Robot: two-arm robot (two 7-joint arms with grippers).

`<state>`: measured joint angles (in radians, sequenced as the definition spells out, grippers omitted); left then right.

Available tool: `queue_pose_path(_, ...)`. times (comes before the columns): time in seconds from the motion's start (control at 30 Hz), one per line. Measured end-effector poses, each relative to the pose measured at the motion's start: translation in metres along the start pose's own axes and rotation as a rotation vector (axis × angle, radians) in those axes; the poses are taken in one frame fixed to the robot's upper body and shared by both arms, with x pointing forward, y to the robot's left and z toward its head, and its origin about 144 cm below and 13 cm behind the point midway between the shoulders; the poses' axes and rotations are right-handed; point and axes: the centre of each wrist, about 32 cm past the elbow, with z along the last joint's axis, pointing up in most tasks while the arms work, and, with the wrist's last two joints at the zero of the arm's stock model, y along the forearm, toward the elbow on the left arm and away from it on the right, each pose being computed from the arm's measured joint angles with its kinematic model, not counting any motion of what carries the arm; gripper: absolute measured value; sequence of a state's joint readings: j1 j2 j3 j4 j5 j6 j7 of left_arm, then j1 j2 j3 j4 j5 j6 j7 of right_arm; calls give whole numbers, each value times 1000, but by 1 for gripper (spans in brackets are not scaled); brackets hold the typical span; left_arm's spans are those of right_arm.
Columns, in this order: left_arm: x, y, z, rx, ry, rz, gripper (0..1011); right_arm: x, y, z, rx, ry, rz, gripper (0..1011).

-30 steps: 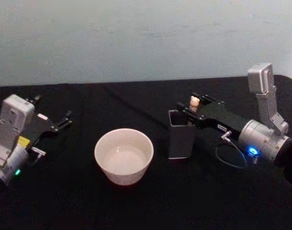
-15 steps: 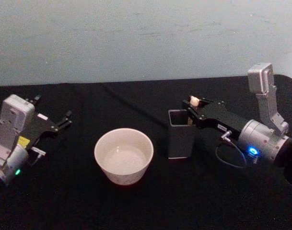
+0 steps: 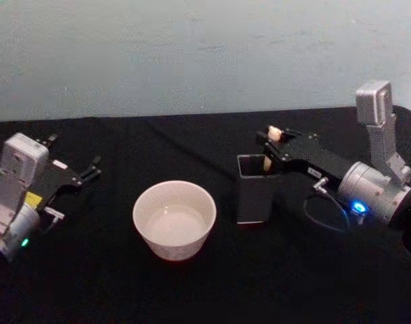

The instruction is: Pick up the stirring spoon with one hand, stir inside the cup, then place it back in its original position.

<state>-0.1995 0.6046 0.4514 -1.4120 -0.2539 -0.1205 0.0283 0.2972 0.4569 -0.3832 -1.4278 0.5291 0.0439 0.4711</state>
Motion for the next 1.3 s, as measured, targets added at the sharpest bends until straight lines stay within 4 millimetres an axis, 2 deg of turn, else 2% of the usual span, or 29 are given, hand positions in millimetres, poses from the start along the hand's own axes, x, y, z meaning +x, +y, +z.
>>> queue_pose_path(0.47, 0, 0, 0, 0, 0, 0, 1001, -4, -1, 46, 183, -58, 25, 211)
queue_pose_path(0.73, 0, 0, 0, 0, 0, 0, 1001, -8, 10, 59, 259, -72, 52, 211)
queue_pose_path(0.97, 0, 0, 0, 0, 0, 0, 1001, -17, 30, 55, 272, -77, 139, 211)
queue_pose_path(1.3, 0, 0, 0, 0, 0, 0, 1001, -36, 58, 33, 271, -95, 295, 211)
